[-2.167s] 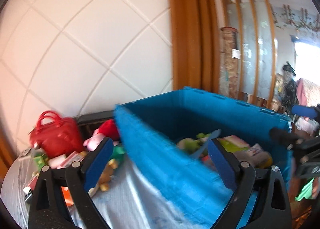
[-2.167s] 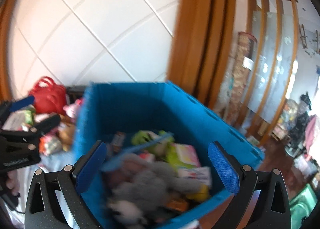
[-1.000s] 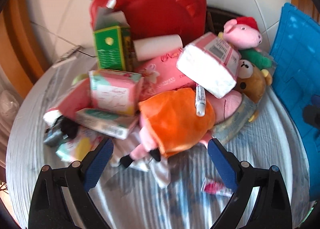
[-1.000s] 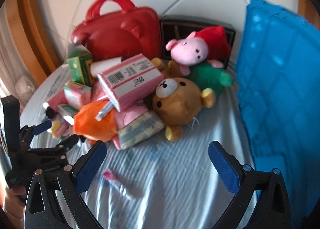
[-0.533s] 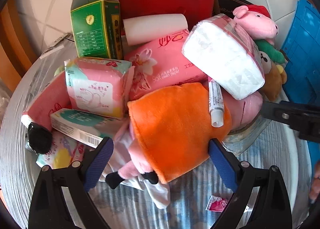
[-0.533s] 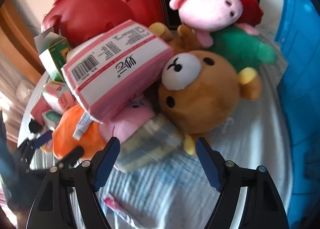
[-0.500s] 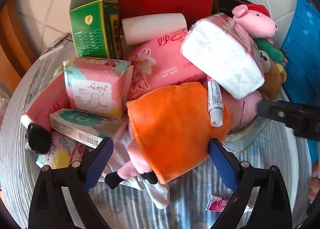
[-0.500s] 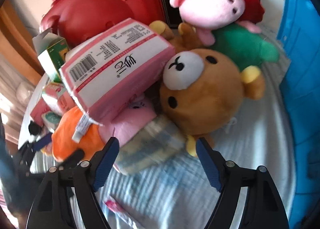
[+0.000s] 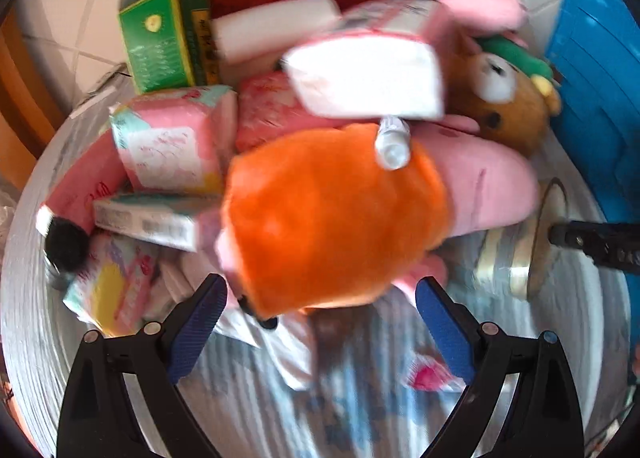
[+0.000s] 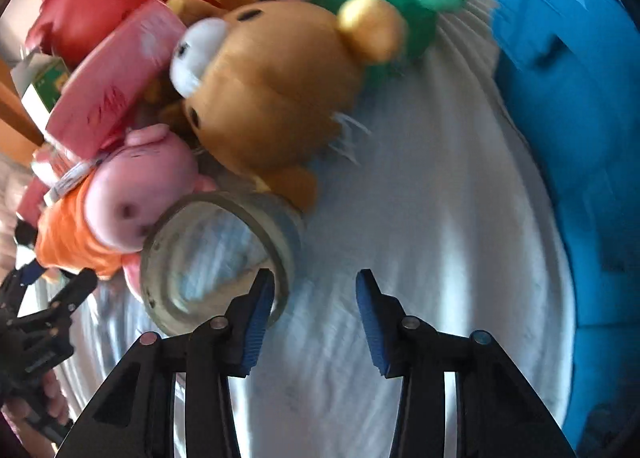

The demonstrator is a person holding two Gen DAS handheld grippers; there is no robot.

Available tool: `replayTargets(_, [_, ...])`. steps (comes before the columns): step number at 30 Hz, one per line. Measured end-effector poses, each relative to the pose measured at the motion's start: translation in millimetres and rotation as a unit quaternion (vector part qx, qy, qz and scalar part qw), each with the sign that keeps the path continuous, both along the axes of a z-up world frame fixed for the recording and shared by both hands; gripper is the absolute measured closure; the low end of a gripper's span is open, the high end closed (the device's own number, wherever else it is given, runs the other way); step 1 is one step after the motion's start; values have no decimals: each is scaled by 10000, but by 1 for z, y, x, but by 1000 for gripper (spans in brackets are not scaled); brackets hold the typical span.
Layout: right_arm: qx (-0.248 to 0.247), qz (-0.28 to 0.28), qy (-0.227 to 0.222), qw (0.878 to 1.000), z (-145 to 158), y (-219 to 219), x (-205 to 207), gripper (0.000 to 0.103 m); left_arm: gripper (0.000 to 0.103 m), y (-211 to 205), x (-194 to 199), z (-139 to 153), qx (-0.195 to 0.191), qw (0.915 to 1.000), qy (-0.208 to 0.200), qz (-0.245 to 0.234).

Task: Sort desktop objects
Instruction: 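Lower both open grippers toward the pink toothpaste tube and tape roll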

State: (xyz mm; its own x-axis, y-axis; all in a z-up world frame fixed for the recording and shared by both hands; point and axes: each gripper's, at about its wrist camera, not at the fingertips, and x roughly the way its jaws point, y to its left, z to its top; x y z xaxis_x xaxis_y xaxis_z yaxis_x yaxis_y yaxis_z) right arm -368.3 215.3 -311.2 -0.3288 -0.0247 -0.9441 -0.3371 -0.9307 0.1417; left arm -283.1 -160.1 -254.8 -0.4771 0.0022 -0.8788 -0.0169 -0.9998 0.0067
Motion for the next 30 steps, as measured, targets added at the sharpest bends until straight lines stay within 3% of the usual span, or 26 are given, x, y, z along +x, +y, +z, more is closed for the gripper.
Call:
replayTargets(7, [107,-358,-148,9992,1,25,33,60,7,39,29,-25,524,9968,-594,-107])
replayTargets(10, [65,-271,-49,9996,9,27,48,60,8,52,31,-38,570,9950,-816,-33])
replayTargets(12, [25,-208,-23,9998,12,26,53,60,23,60,33,-39,305,9968,-741,-26])
replayTargets(13, [17,-168,-32,9999,13,25,55,60,35,64,33,-38,86,9971,-745,-127])
replayTargets(14, [4,-124,-37,9999,13,24,57,59,49,65,35,-36,104,9968,-734,-291])
replayTargets(18, [4,47,5,10000,15,21,60,54,64,47,44,-32,36,9959,-807,-403])
replayTargets(20, [9,93,62,9999,17,22,57,47,69,35,50,-31,-67,9960,-768,-457])
replayTargets(22, [-12,127,107,9999,16,23,51,13,74,24,53,-29,-177,9961,-725,-479])
replayTargets(24, [16,127,174,9998,15,24,45,8,76,13,54,-28,-320,9961,-701,-429])
replayTargets(26, [63,186,142,9997,12,22,39,22,77,2,51,-27,-360,9967,-657,-303])
replayTargets(27, [70,221,119,9997,11,20,37,57,77,-3,50,-26,-328,9971,-642,-223])
replayTargets(28, [53,234,10,9997,9,17,36,74,77,-8,48,-26,-282,9975,-635,-137])
replayTargets(29, [63,247,-83,9996,7,15,36,83,77,-14,46,-25,-194,9979,-613,-60])
replayTargets(30, [45,304,-160,9994,6,12,37,83,77,-18,45,-24,-134,9982,-584,-6])
